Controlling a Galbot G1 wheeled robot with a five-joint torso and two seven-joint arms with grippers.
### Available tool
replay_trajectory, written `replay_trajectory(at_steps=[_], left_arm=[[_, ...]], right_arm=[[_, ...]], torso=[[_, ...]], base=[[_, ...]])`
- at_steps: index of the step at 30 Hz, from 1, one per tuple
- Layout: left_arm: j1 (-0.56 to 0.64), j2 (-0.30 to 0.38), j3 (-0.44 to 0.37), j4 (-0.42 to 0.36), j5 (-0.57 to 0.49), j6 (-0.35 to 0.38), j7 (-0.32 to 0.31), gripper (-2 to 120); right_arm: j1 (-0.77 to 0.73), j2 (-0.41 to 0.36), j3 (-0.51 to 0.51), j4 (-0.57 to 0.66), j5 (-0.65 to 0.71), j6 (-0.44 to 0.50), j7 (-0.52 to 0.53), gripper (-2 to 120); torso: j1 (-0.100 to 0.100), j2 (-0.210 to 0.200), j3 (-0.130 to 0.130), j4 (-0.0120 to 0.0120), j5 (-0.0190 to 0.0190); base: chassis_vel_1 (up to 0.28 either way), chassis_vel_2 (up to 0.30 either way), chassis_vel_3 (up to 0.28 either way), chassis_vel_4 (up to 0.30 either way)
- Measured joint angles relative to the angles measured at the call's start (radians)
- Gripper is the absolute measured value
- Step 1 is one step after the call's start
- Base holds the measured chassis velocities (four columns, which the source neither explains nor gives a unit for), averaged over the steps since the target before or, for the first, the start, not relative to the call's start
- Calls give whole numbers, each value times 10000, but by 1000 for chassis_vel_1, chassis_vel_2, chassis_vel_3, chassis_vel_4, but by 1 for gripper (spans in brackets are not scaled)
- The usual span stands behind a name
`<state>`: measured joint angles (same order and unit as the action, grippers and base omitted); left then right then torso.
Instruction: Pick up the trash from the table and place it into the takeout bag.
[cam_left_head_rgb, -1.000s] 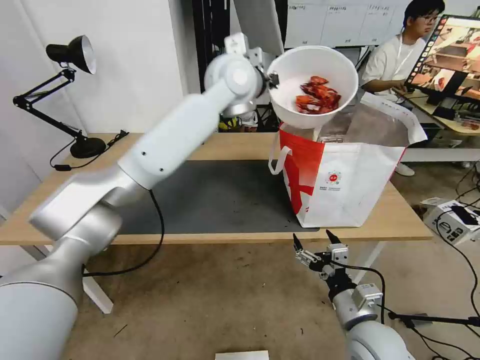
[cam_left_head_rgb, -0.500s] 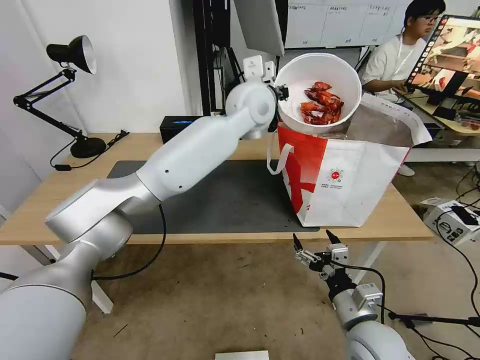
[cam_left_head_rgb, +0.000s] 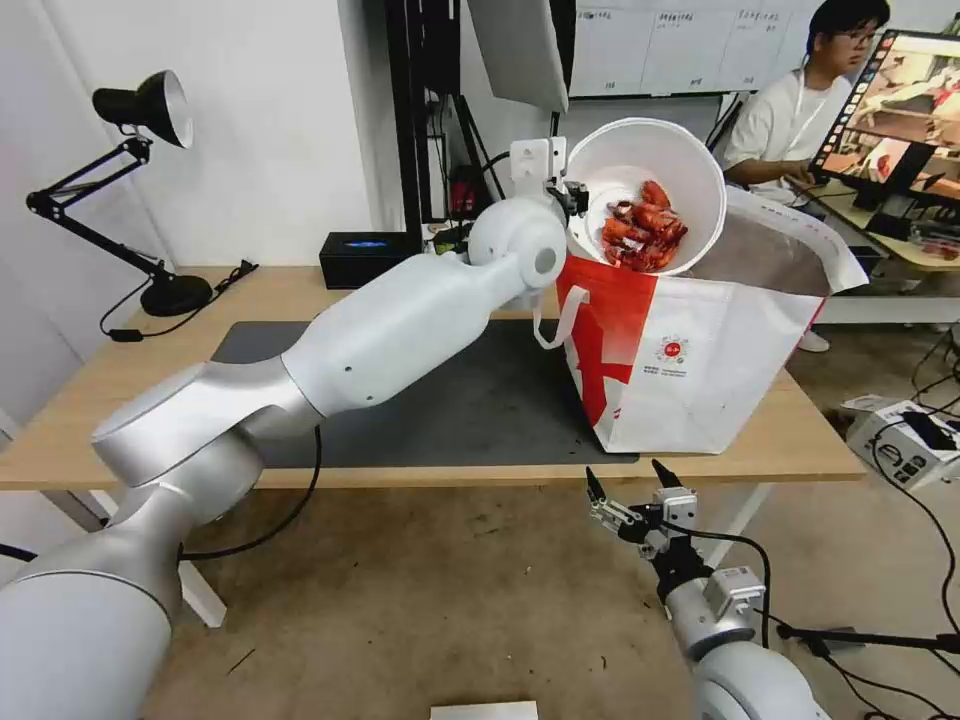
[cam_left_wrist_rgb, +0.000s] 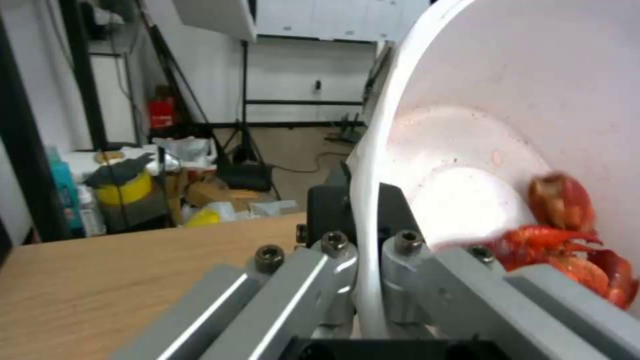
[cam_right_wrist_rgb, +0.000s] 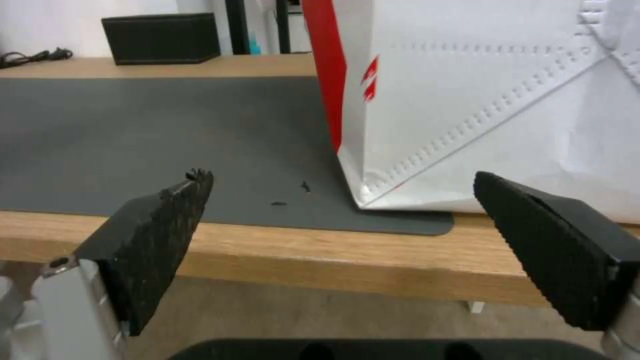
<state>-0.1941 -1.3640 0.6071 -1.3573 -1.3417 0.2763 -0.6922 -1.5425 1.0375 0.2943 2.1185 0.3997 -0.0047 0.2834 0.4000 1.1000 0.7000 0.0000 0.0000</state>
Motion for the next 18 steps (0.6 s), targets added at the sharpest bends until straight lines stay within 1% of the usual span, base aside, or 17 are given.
replay_trajectory(at_steps=[3,9,16,18], left_arm=[[16,152,92,-241,-51,0,126,0],[22,360,106,-590,-556,167,209,0],[24,544,231,-867,-622,233,345,0],[32,630,275,-956,-640,285,507,0]], right_arm=[[0,0,0,0,0,0,0,100],[0,0,1,1,0,0,0,100],[0,0,1,0,0,0,0,100],[0,0,0,0,0,0,0,100]], torso=[[0,0,0,0,0],[-1,0,0,0,0],[-1,0,0,0,-1],[-1,0,0,0,-1]], base=[[0,0,0,0],[0,0,0,0],[0,0,0,0],[0,0,0,0]])
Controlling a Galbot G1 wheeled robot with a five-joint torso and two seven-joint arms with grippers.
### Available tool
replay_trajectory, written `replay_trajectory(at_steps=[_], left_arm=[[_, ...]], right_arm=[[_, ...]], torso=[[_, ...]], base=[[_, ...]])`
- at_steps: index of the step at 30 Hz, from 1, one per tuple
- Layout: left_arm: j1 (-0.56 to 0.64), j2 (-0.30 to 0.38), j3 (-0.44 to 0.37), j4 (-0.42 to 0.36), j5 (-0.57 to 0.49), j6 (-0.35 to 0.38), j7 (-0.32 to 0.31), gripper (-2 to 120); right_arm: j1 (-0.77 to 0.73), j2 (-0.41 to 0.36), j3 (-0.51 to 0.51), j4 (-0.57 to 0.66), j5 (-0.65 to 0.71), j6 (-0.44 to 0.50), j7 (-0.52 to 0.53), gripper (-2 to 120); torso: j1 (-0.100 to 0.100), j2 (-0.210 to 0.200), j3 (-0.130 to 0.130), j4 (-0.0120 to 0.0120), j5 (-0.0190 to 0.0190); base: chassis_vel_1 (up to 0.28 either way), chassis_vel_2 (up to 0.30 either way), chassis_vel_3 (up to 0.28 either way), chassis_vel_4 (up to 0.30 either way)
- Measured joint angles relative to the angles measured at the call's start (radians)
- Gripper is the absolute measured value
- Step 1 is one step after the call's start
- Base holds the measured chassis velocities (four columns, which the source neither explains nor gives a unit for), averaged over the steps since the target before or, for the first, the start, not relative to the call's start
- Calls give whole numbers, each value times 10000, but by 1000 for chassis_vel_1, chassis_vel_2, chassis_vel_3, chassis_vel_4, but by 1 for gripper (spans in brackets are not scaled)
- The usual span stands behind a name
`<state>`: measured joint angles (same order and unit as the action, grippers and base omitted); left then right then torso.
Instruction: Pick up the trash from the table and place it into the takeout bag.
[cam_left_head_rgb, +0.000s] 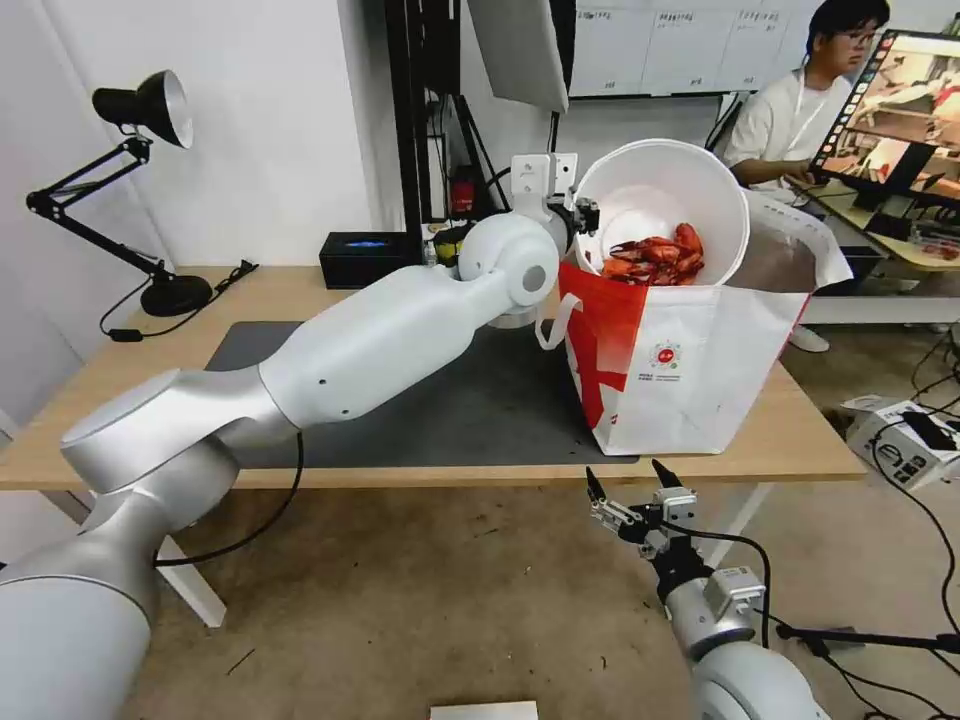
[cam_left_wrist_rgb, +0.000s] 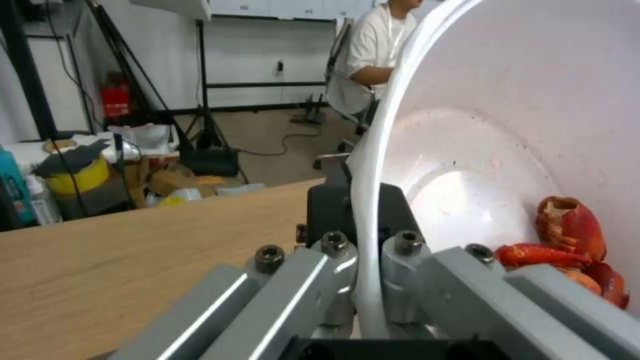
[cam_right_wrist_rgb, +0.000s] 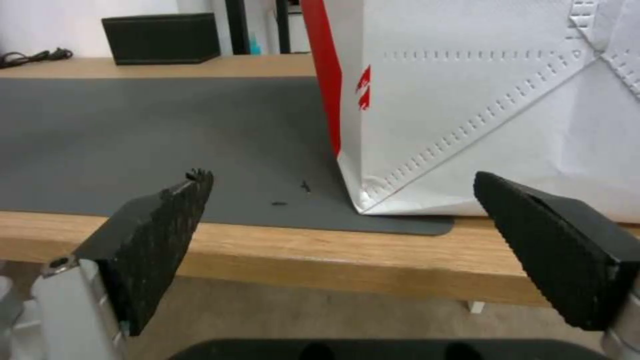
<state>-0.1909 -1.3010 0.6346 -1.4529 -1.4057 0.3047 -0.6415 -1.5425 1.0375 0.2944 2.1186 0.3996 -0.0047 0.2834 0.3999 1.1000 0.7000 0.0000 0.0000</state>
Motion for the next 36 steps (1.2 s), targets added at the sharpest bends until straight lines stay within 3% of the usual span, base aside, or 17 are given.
replay_trajectory(at_steps=[6,9,10,13,23,29,31,34,36], left_arm=[[1,90,39,-94,-45,140,102,1],[0,151,-11,-287,-732,419,137,19],[0,151,-11,-287,-732,419,137,19],[0,187,-160,-423,-1433,808,117,33],[66,349,-278,-586,-1652,1125,73,67],[234,791,-321,-768,-1072,874,230,86],[450,1263,-408,-964,-712,611,376,97],[566,1481,-485,-1092,-631,568,399,99],[1321,2426,-1048,-1734,-426,509,448,100]], right_arm=[[0,-1,0,0,0,0,0,100],[0,0,0,0,0,0,0,100],[0,0,0,0,0,0,0,100],[0,0,0,1,0,0,0,100],[0,0,0,0,0,0,0,100],[0,0,0,0,0,0,0,100],[0,0,0,0,0,0,0,100],[0,0,0,0,0,0,0,100],[0,0,0,0,0,0,0,100]], torso=[[0,0,0,0,0],[0,0,0,0,0],[0,0,0,0,0],[0,1,0,0,0],[0,0,0,-1,0],[0,0,0,-1,0],[1,0,0,-1,-1],[1,0,0,0,-1],[0,0,0,0,-2]], base=[[0,0,0,0],[0,0,0,0],[0,0,0,0],[0,0,0,0],[0,0,0,0],[0,0,0,0],[0,0,0,0],[0,0,0,0],[0,0,0,0]])
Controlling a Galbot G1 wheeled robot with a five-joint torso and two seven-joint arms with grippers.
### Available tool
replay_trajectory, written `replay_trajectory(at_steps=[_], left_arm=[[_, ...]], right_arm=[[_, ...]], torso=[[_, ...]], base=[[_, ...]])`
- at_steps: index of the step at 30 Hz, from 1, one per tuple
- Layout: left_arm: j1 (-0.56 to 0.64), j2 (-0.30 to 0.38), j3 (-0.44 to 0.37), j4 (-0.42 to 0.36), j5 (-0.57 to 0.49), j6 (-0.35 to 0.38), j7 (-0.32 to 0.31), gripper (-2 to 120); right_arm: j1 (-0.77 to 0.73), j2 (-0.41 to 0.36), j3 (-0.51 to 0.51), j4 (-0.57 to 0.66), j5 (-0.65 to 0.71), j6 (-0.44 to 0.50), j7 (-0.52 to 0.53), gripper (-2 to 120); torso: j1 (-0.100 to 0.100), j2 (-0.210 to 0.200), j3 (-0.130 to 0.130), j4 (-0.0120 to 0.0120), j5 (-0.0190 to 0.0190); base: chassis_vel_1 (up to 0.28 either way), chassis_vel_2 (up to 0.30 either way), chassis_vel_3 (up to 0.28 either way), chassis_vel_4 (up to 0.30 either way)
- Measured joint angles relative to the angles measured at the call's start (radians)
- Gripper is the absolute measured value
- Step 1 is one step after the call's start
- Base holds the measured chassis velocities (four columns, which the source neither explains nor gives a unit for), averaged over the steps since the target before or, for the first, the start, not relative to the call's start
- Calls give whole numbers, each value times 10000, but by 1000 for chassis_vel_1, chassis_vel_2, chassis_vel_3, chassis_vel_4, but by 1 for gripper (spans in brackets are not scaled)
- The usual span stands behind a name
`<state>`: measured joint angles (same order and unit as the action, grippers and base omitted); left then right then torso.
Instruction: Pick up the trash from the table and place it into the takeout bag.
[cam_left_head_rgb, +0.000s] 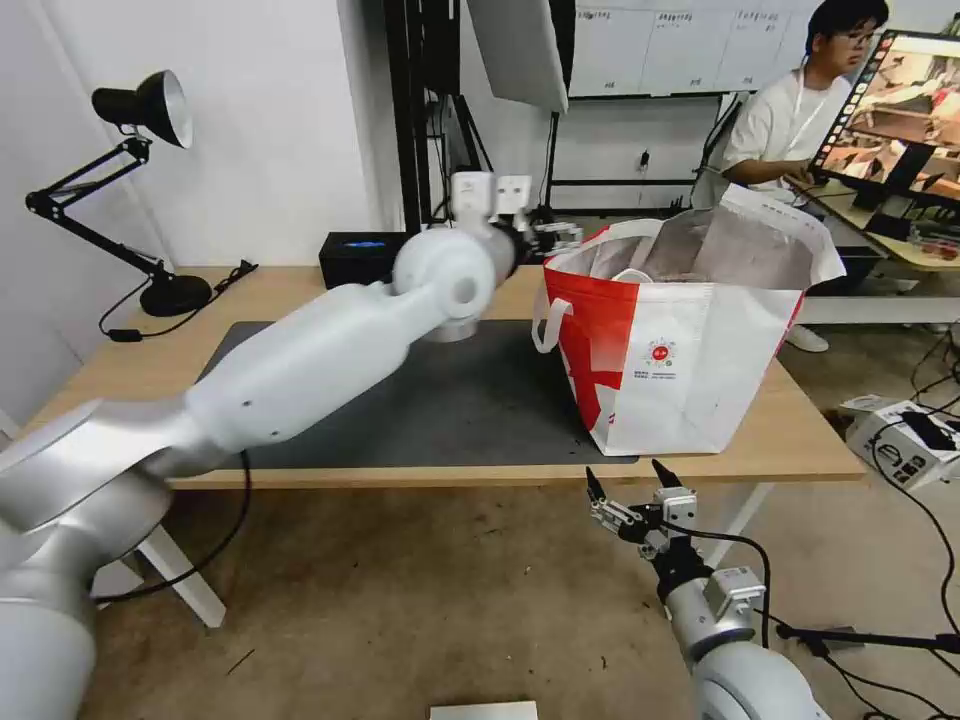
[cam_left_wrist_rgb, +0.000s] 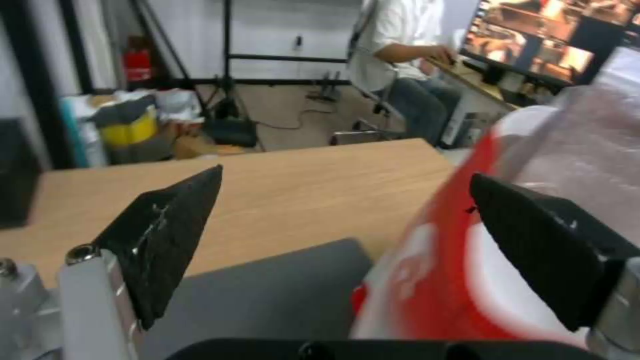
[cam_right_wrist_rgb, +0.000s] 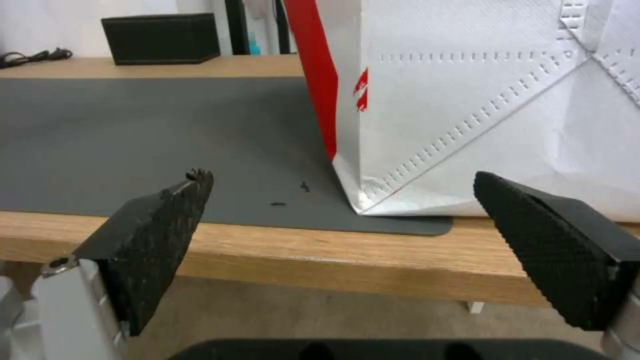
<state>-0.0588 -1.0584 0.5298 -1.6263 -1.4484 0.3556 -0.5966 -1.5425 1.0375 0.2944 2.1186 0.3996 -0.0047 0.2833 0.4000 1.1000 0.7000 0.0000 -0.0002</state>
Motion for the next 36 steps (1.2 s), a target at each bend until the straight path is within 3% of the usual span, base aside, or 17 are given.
replay_trajectory(at_steps=[1,3,7,13,16,17,20,21,23,24,27,33,36], left_arm=[[0,0,0,0,0,0,0,100],[1220,1098,-898,-711,24,-258,-70,100],[2386,2030,-1753,-1469,224,-409,-20,100],[3516,2727,-2694,-2045,674,-591,77,100],[4838,3158,-3710,-2496,1279,-906,384,100],[4838,3158,-3710,-2496,1279,-906,384,100],[6611,3396,-4995,-2792,2527,-1132,592,100],[6611,3396,-4995,-2792,2527,-1132,592,100],[7830,3431,-5933,-2900,3498,-1532,705,100],[7830,3431,-5933,-2900,3498,-1532,705,100],[9238,3471,-6687,-2925,4855,-2208,1173,100],[10485,3399,-7644,-3190,5440,-2697,1397,100],[11763,3101,-8754,-3520,5687,-2881,1782,100]], right_arm=[[0,0,0,0,0,0,0,100],[0,-1,0,0,0,0,-1,100],[0,0,-1,0,0,0,-2,100],[0,0,0,0,0,0,0,100],[0,-1,0,0,0,0,-1,100],[0,-1,0,0,0,0,-1,100],[0,-1,0,0,0,1,0,100],[0,-1,0,0,0,1,0,100],[0,-1,0,0,0,1,0,100],[0,-1,0,0,0,1,0,100],[0,0,0,0,0,0,-1,100],[0,0,0,0,0,1,0,100],[0,0,0,0,0,1,0,100]], torso=[[0,0,0,0,0],[0,0,0,1,-3],[0,-1,0,1,-2],[-1,-1,-1,0,0],[0,-1,0,-1,1],[0,-1,0,-1,1],[0,-1,0,0,-2],[0,-1,0,0,-2],[0,-1,0,1,2],[0,-1,0,1,2],[-1,-1,0,1,-2],[-1,0,-1,0,3],[0,0,-1,-2,2]], base=[[0,0,0,0],[0,0,0,0],[0,0,0,0],[0,0,0,0],[0,0,0,0],[0,0,0,0],[0,0,0,0],[0,0,0,0],[0,0,0,0],[0,0,0,0],[0,0,0,0],[0,0,0,0],[0,0,0,0]])
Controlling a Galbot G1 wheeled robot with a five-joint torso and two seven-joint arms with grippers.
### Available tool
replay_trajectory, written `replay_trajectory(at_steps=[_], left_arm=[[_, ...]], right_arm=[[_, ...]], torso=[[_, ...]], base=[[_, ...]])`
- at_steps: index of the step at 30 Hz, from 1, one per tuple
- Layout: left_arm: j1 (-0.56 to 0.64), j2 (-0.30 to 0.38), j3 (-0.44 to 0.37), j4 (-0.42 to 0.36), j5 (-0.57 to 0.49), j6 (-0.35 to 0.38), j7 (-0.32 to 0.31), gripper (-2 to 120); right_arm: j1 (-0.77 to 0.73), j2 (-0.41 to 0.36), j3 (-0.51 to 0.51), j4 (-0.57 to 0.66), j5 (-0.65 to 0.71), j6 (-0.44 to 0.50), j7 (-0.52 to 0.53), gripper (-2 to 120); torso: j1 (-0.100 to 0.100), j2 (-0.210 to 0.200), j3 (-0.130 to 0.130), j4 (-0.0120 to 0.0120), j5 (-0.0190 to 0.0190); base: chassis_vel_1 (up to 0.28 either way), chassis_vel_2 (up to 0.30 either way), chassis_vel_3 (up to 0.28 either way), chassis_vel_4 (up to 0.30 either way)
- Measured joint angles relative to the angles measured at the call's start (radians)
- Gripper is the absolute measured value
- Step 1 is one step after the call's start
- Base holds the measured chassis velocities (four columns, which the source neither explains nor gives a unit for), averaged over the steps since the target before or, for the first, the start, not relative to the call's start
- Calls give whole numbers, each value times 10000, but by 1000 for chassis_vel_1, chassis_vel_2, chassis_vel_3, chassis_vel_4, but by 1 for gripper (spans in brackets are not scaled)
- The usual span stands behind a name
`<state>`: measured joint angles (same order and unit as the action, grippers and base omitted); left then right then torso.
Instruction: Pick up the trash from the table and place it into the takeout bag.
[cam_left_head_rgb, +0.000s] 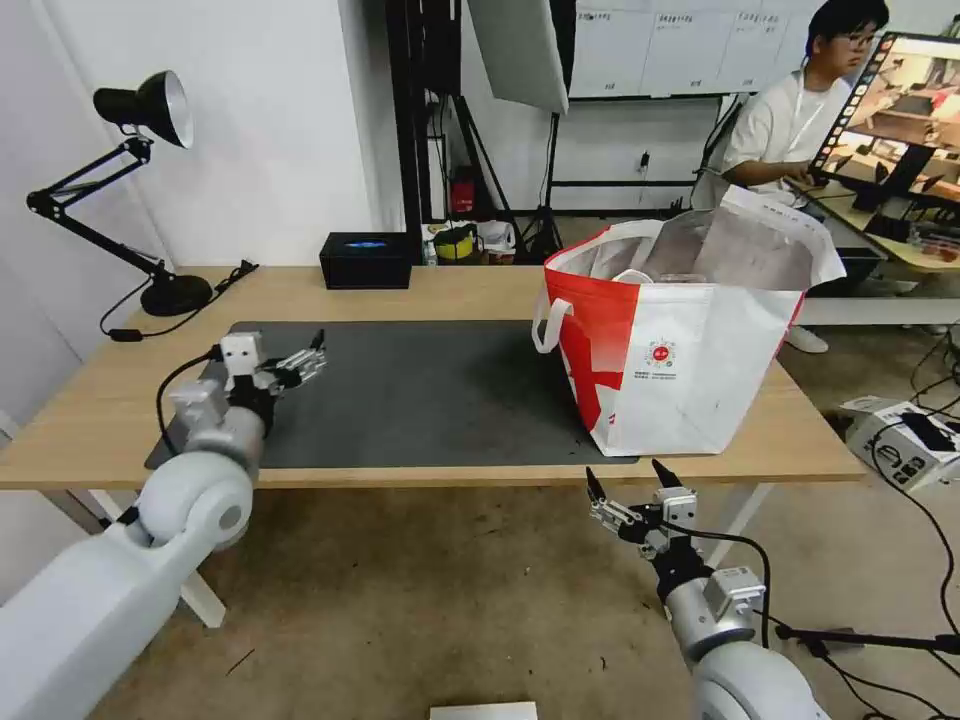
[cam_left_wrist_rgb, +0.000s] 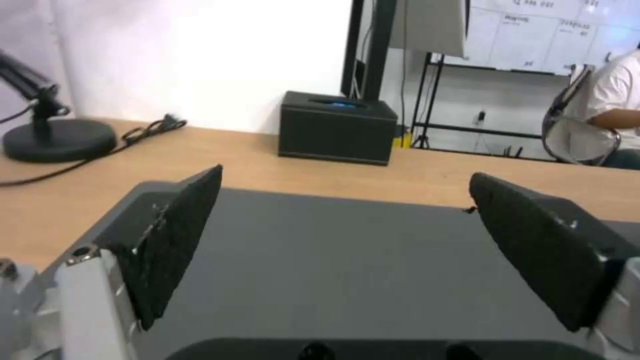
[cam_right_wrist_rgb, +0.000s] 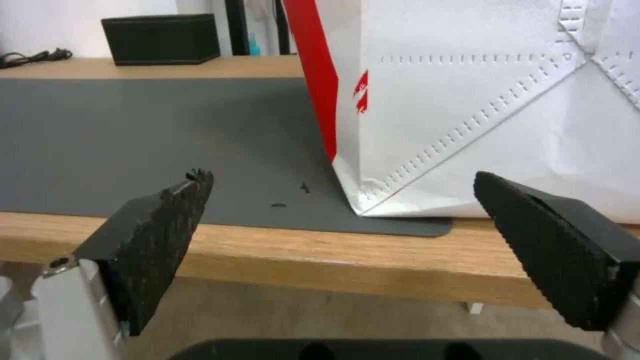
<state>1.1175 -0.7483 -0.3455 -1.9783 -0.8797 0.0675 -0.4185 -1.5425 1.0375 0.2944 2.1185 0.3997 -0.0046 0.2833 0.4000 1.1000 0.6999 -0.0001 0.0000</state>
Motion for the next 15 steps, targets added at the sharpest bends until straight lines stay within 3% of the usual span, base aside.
replay_trajectory(at_steps=[4,7,15], left_arm=[[864,-147,-720,-166,38,-100,435,100],[1744,-374,-1429,-243,116,-301,1174,100],[2664,-756,-2075,-296,346,-631,2411,100]], right_arm=[[0,0,0,0,0,0,0,100],[0,0,0,0,0,0,0,100],[0,0,0,0,0,0,0,100]], torso=[[-1,0,0,3,-1],[-1,0,0,3,0],[0,0,0,0,0]], base=[[0,0,0,0],[0,0,0,0],[0,0,0,0]])
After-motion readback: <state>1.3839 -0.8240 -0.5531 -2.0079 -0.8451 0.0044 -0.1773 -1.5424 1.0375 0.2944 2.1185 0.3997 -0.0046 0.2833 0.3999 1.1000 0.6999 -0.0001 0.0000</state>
